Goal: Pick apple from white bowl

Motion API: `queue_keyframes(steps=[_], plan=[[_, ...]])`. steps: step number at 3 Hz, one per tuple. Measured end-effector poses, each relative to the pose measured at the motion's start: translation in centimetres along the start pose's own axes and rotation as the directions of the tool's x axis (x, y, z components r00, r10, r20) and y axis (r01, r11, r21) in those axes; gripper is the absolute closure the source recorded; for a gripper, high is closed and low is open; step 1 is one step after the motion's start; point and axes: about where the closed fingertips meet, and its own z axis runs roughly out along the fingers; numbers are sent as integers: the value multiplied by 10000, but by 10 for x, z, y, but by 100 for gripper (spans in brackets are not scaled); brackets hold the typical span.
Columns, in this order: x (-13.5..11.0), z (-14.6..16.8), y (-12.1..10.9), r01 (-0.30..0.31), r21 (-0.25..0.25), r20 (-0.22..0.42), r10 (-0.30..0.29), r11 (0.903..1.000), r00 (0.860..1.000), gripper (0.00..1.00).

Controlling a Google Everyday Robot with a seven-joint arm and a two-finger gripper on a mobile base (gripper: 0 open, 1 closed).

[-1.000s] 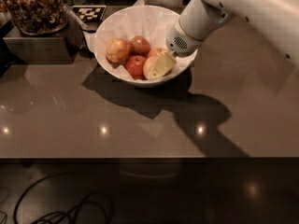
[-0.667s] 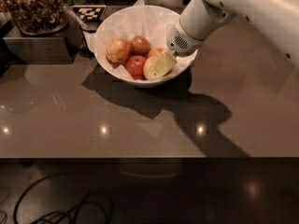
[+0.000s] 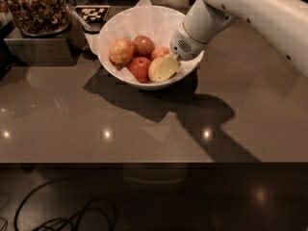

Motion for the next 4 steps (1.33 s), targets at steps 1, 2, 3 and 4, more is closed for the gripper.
queue_keyframes(steps=[1, 2, 3, 4], plan=[[1, 2, -1, 11, -96, -63, -11, 10000, 10000, 96], [1, 3, 2, 291, -830, 235, -272, 9961, 9994, 100], [-3, -8, 8, 896, -2057, 1180, -662, 9745, 9908, 100], [-13, -19, 19, 1903, -3513, 2342, -1108, 9167, 9659, 100]])
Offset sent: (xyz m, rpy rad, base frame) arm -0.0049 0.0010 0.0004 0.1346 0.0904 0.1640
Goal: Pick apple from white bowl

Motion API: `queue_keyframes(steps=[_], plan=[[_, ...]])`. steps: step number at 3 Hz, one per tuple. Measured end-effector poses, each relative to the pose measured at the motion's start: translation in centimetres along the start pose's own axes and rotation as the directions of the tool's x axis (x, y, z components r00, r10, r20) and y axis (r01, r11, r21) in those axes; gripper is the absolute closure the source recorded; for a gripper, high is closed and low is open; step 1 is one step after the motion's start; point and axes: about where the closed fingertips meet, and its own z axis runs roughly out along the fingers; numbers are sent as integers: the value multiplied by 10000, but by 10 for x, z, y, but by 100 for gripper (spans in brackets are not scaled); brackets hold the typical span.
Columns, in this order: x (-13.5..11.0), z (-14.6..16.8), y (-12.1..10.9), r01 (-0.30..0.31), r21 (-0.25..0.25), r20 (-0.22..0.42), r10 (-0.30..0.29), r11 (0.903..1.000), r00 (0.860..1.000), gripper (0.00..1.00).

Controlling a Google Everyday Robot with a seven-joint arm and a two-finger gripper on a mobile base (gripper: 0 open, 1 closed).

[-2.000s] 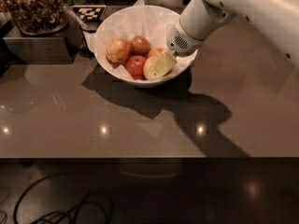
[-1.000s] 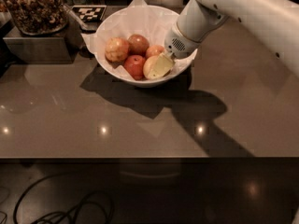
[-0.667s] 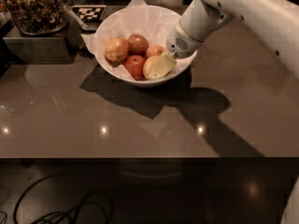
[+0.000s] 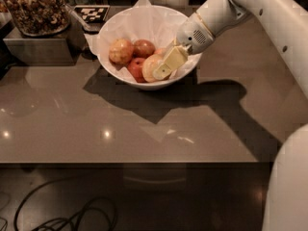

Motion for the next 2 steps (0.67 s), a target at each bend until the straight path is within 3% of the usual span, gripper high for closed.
queue_keyframes(steps=[1, 2], plan=[[-14, -13, 10, 701, -870, 710, -640, 9937, 9954, 100], [-30, -27, 14, 1332, -1269, 1410, -1151, 9829, 9833, 100]])
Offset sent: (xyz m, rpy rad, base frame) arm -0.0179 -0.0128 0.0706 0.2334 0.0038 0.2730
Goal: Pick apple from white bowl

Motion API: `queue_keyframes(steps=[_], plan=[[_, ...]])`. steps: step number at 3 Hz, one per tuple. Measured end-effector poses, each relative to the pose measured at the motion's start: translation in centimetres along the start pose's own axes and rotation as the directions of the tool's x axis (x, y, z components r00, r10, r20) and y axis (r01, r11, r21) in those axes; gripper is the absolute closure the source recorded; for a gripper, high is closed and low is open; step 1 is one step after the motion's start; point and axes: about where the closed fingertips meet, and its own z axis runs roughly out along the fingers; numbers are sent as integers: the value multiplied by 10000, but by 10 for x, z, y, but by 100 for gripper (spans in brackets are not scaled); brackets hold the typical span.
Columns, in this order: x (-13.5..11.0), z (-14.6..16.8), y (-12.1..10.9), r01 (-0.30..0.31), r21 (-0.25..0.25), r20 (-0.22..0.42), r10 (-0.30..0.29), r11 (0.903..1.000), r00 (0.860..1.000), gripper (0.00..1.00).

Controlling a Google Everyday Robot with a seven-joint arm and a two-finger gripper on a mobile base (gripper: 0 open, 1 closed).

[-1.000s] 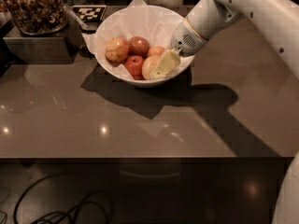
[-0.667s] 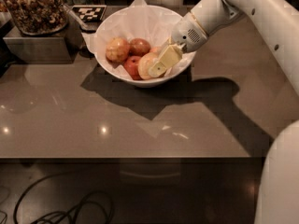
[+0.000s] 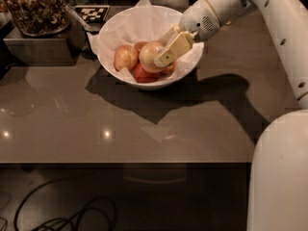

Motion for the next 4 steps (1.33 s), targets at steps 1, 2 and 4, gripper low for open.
queue_keyframes(steps=[1, 2, 4], plan=[[-14, -11, -2, 320, -84, 555, -315, 9995, 9980, 100], [-25, -21, -5, 593, 130, 699, -600, 9982, 9957, 100], [-23, -28, 2, 644, 395, 261, -655, 9971, 9975, 100]])
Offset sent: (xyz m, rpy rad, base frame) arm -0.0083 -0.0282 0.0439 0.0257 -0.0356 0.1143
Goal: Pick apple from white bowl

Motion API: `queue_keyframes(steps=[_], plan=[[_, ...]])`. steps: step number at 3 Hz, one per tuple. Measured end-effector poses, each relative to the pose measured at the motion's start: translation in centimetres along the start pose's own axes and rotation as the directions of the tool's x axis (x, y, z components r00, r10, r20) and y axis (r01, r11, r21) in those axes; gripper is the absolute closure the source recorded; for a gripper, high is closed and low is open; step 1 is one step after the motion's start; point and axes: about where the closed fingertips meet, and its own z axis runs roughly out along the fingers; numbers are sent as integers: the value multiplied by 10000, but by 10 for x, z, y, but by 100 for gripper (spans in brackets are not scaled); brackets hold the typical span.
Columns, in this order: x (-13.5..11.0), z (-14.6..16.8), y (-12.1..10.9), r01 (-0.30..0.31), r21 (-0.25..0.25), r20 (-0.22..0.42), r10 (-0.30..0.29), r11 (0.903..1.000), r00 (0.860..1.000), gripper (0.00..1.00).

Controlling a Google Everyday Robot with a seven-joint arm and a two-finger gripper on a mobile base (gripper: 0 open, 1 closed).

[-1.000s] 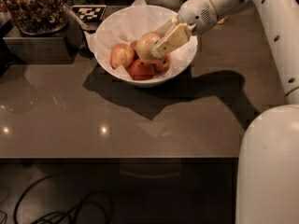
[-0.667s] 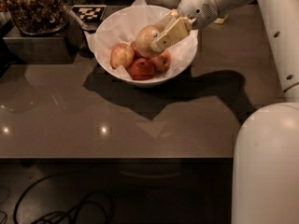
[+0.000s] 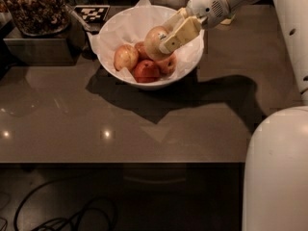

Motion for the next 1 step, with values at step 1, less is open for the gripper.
queue_keyframes(steps=[1], plan=[[12, -2, 20, -211, -93, -442, 207, 9997, 9988, 100]])
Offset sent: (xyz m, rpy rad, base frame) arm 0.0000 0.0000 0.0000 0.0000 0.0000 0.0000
